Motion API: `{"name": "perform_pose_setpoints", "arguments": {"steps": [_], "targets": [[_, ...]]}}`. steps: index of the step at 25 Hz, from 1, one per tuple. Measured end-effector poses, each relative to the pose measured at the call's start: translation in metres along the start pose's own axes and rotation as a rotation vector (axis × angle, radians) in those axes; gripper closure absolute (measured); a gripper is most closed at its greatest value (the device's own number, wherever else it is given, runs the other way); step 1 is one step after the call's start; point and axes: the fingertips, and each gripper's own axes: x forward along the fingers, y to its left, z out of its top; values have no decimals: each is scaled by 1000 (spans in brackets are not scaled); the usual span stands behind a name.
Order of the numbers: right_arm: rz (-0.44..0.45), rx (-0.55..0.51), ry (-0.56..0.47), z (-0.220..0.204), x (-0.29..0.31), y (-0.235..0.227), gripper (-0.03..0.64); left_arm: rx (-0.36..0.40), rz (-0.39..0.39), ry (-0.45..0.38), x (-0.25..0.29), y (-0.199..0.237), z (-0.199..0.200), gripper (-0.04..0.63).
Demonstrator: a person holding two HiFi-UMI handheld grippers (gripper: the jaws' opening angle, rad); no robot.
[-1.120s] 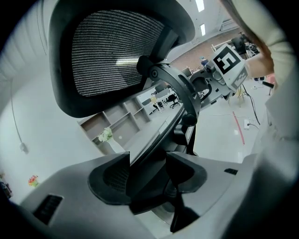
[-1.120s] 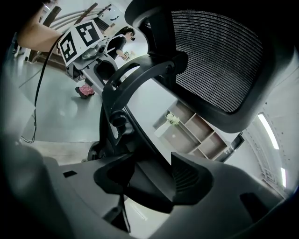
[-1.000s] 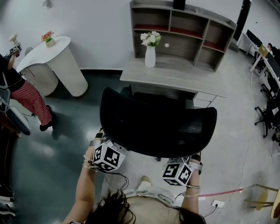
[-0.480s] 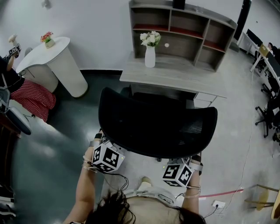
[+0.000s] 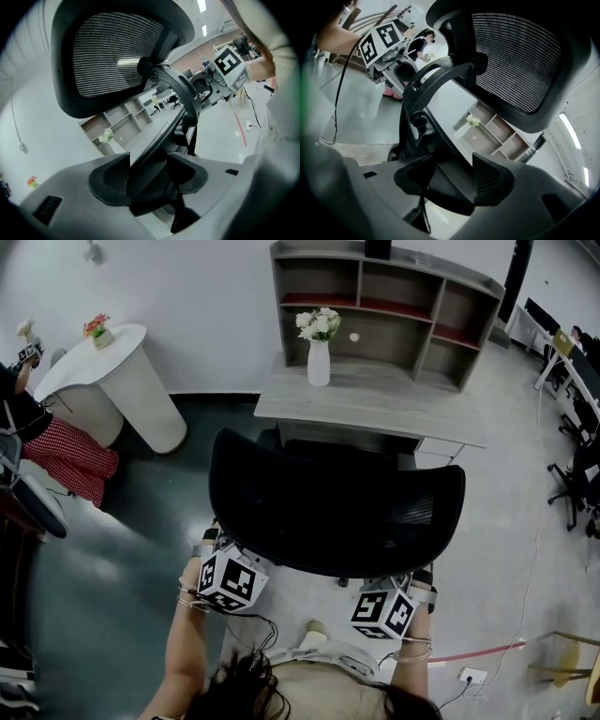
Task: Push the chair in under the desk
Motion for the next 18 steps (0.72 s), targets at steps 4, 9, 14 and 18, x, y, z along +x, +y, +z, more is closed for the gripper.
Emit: {"name": "perform_pose_setpoints", "arguments": {"steps": [4, 9, 14, 18], "targets": [[5, 2, -2, 0, 1, -1, 382, 1, 0, 0, 1, 0, 1, 365], [15, 4, -7, 0, 2, -4, 380, -3, 5, -1, 2, 1, 2, 365], [9, 3, -8, -1, 2, -3, 380, -1, 8, -5, 1, 1, 2, 365], [-1, -6, -12, -2, -1, 0, 380, -3, 13, -9, -1, -2, 1, 365]]}}
